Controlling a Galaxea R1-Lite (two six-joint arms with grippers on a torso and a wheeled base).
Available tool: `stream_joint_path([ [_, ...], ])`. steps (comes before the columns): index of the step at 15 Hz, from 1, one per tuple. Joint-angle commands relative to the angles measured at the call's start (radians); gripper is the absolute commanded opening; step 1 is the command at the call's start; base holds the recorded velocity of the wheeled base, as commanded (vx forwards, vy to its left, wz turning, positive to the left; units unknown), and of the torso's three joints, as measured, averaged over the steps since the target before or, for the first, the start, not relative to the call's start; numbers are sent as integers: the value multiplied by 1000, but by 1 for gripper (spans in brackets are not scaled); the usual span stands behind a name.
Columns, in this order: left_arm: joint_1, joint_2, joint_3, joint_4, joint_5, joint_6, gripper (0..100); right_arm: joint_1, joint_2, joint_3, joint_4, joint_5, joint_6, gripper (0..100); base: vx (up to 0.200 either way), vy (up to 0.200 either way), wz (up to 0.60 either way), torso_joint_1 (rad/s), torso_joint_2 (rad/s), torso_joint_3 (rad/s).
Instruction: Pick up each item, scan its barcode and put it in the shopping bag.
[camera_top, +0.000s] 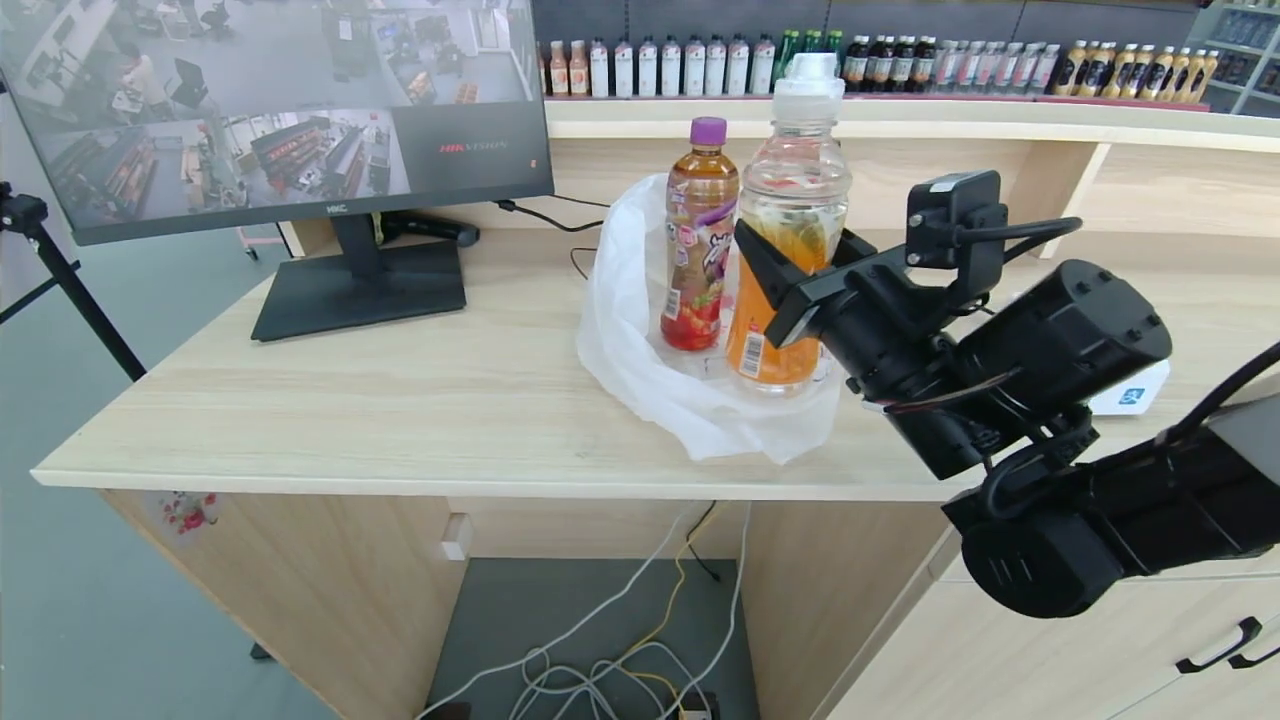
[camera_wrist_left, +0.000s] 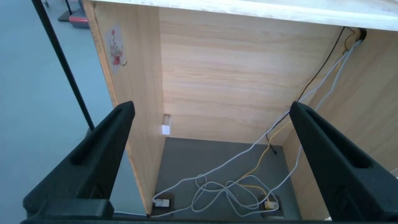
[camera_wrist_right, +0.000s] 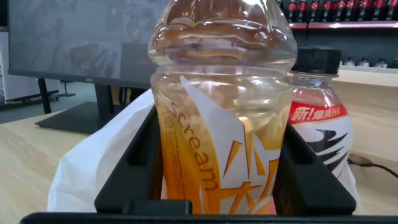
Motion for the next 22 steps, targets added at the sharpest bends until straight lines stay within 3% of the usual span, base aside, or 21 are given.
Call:
stream_joint_path([
  [1,0,0,0,0,0,0,100,1,45,-23,-1,0,1,0,0,0,0,0,0,0],
  [22,0,0,0,-2,0,0,100,25,159,-176,-1,-41,41,0,0,0,0,0,0,0],
])
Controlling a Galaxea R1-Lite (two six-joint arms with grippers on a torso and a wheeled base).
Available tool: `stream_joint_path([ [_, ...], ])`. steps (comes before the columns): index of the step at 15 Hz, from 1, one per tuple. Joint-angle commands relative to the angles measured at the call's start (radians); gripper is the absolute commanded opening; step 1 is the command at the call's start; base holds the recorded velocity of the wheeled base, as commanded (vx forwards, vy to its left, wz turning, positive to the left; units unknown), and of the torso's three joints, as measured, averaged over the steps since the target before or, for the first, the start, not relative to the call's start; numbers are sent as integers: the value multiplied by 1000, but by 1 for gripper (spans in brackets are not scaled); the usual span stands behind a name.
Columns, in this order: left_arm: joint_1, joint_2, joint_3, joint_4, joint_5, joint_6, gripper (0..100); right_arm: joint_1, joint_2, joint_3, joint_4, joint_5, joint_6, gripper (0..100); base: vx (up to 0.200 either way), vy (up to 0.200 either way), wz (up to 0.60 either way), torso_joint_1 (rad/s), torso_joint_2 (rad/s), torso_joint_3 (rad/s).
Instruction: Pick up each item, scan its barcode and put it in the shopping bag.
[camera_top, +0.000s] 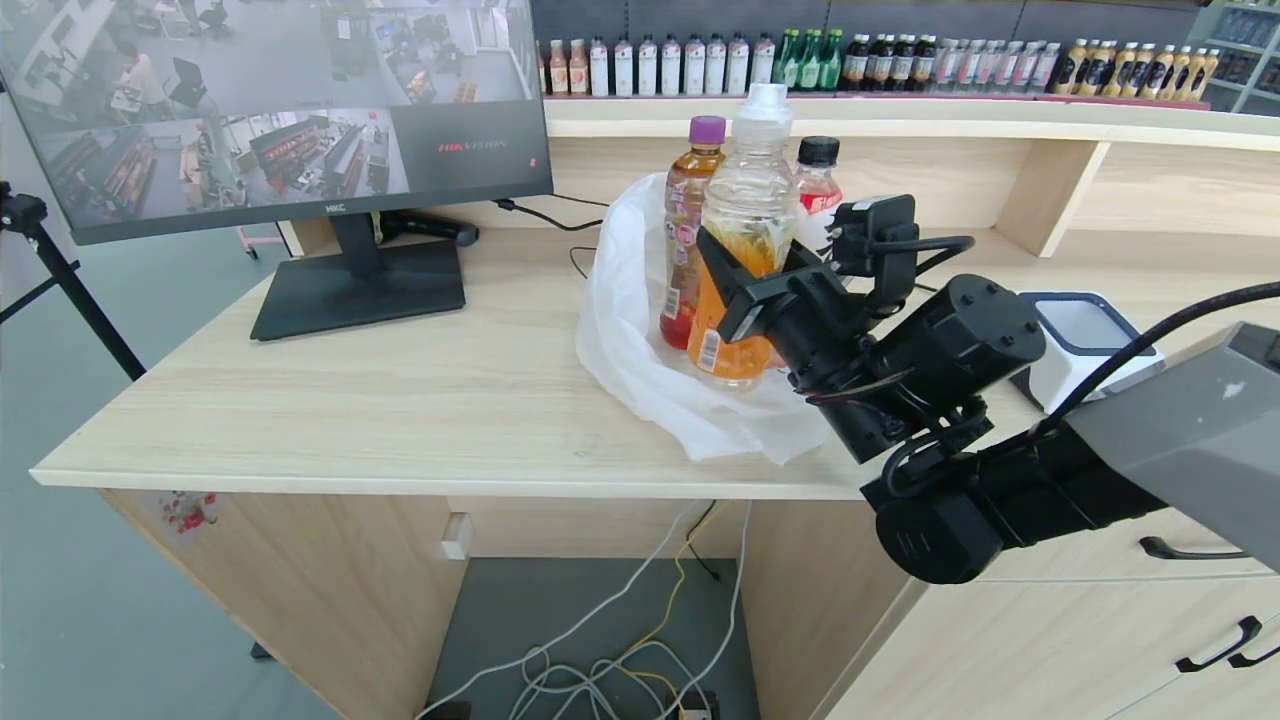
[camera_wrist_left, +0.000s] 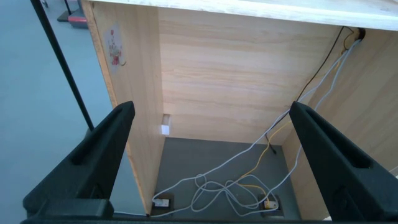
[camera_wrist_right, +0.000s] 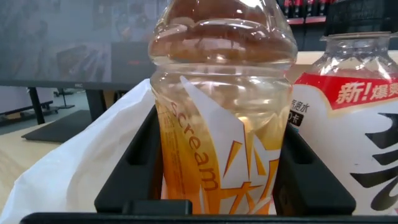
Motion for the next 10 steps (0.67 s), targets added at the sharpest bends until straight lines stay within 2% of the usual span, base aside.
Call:
stream_joint_path([
  [1,0,0,0,0,0,0,100,4,13,-6,-1,0,1,0,0,0,0,0,0,0],
  [6,0,0,0,0,0,0,100,14,51,-20,-1,0,1,0,0,0,0,0,0,0],
  [10,0,0,0,0,0,0,100,28,31,54,-1,-2,-2,0,0,0,0,0,0,0],
])
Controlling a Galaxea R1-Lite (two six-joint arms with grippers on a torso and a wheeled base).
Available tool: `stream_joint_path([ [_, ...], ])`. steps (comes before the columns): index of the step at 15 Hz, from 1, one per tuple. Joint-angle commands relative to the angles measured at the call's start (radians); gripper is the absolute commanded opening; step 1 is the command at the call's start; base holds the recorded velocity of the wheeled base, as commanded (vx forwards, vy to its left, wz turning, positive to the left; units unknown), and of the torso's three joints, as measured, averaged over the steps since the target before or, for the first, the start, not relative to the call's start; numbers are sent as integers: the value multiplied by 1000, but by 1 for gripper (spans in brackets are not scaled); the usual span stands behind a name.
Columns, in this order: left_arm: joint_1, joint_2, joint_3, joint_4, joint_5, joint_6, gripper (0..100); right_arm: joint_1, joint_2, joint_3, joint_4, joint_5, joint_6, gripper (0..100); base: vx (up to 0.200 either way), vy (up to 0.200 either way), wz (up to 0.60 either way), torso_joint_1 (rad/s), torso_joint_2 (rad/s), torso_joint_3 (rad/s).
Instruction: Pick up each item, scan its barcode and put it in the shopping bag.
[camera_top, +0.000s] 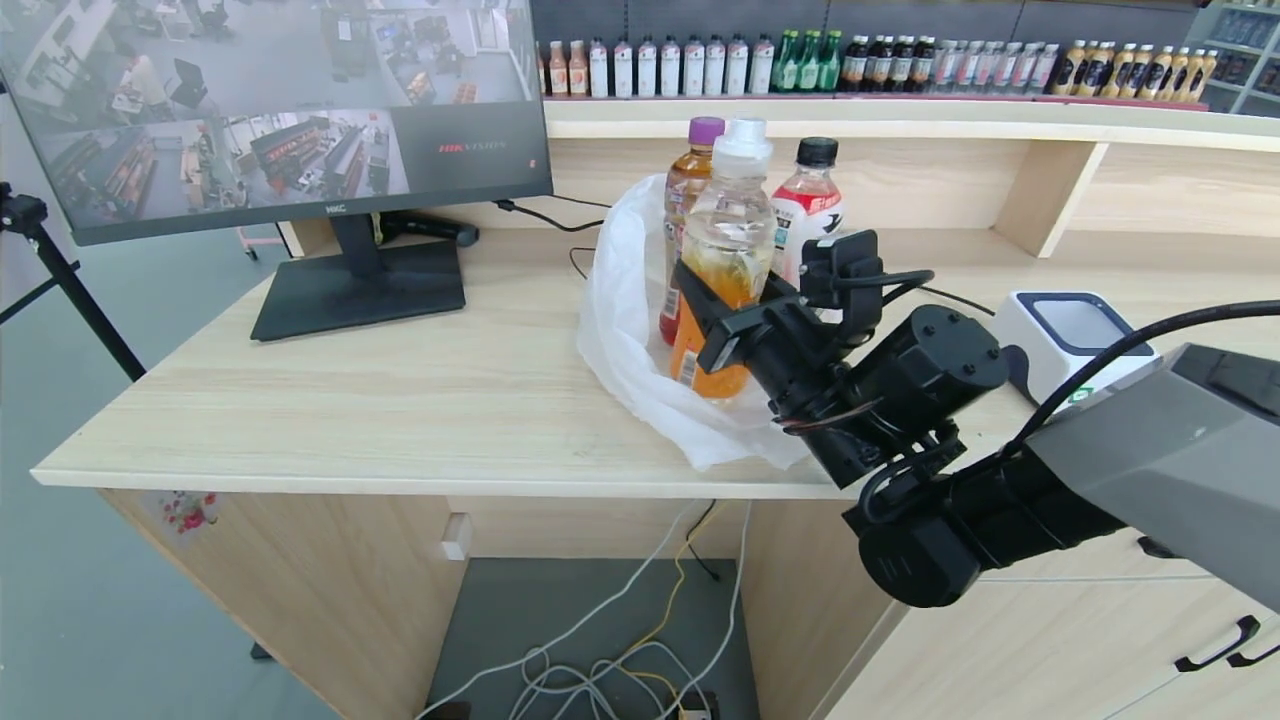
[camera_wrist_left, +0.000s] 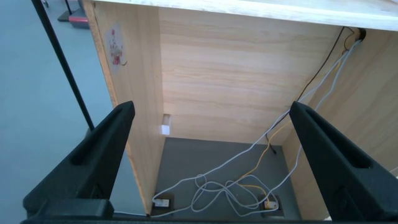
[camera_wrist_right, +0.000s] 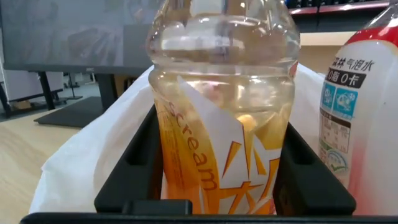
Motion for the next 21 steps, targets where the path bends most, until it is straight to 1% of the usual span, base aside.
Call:
stream_joint_path([
  [1,0,0,0,0,0,0,100,2,-13,34,5,0,-1,0,0,0,0,0,0,0],
  [3,0,0,0,0,0,0,100,4,-33,78,5,0,-3,0,0,0,0,0,0,0],
  [8,0,0,0,0,0,0,100,2,-39,107,5,0,-6,0,0,0,0,0,0,0],
  [18,0,0,0,0,0,0,100,-1,-49,112,5,0,-6,0,0,0,0,0,0,0],
  [19,0,0,0,0,0,0,100,-1,-49,115,5,0,-6,100,0,0,0,0,0,0],
  [21,0,0,0,0,0,0,100,-5,-50,112,5,0,-4,100,0,0,0,0,0,0],
])
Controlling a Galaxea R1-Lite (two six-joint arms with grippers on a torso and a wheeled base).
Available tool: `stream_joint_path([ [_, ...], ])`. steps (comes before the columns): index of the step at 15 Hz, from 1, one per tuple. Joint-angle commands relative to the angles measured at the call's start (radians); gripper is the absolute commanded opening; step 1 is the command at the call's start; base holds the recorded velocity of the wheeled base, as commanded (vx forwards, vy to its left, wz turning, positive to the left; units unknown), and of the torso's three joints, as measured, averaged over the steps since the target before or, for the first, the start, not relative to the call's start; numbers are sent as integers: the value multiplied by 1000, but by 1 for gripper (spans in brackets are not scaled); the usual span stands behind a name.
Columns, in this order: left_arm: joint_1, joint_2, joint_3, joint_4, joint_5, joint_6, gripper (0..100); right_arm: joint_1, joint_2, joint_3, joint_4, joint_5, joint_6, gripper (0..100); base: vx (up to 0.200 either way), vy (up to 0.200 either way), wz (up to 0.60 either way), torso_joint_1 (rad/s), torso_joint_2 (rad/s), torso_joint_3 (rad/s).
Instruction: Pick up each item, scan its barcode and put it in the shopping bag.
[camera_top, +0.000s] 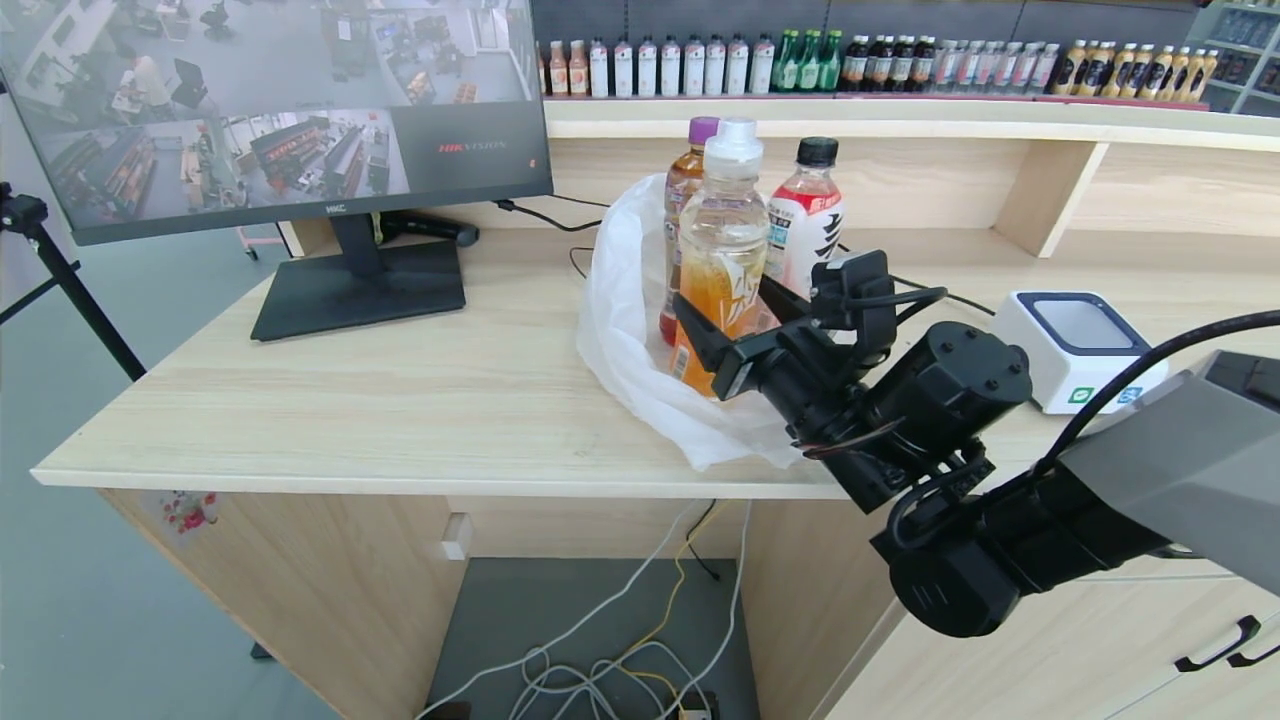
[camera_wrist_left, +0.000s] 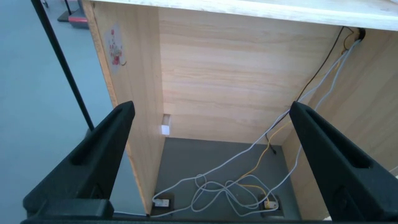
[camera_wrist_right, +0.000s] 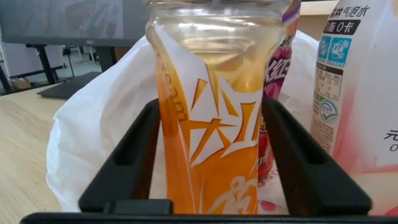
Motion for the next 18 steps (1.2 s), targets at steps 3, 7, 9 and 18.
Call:
stream_joint_path([
  [3,0,0,0,0,0,0,100,0,-32,8,-1,0,1,100,0,0,0,0,0,0],
  [7,0,0,0,0,0,0,100,4,-130,85,-1,0,0,100,0,0,0,0,0,0],
  [9,0,0,0,0,0,0,100,5,-233,120,-1,0,-3,100,0,0,0,0,0,0],
  [18,0,0,0,0,0,0,100,43,-954,588,-1,-60,-92,100,0,0,0,0,0,0],
])
